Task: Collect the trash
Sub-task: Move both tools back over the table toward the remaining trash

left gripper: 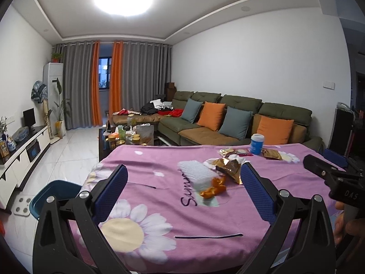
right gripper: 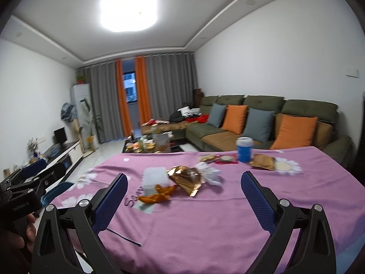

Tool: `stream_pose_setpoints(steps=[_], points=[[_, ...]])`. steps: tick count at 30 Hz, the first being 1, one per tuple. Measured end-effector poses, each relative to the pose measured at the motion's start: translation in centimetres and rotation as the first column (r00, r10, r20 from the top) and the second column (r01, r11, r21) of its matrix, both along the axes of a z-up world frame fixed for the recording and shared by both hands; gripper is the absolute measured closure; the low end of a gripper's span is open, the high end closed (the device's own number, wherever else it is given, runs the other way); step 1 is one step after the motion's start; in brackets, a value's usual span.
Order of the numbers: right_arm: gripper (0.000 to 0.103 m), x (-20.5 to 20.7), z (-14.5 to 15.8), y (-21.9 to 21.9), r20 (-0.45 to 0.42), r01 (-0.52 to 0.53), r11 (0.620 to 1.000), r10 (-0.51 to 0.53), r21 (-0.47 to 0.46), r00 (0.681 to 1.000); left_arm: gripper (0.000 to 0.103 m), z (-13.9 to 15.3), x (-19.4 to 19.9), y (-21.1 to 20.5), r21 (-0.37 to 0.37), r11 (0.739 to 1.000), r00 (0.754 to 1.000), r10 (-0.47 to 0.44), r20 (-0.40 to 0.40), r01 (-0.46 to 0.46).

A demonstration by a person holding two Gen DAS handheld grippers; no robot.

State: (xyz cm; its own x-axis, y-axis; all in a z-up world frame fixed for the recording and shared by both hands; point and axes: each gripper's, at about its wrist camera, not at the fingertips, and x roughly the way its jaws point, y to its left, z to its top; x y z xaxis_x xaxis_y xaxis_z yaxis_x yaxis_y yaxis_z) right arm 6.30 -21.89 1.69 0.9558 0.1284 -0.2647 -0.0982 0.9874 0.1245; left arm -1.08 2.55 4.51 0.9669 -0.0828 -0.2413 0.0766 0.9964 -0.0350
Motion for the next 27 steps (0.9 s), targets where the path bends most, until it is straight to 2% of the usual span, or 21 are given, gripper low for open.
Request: stream_pose_setpoints(steps=[13,27], points=[[0.007,-1.3,0.0,-1.9,0.000,0.113,0.993,-0.113,-0.016,0.994,0.006,0.4,1.5,-0.2,0.000,0.998,0.998,-0.057,-0.004,0.057],[0.007,3.2,-0.6,-1.4,-0.069,0.094,0.995,-0.096,-0.026,0.993,0.006,-1.1,6.8,0.8,-0.026,0.999,0.996,-0.047,-0.080,0.045]])
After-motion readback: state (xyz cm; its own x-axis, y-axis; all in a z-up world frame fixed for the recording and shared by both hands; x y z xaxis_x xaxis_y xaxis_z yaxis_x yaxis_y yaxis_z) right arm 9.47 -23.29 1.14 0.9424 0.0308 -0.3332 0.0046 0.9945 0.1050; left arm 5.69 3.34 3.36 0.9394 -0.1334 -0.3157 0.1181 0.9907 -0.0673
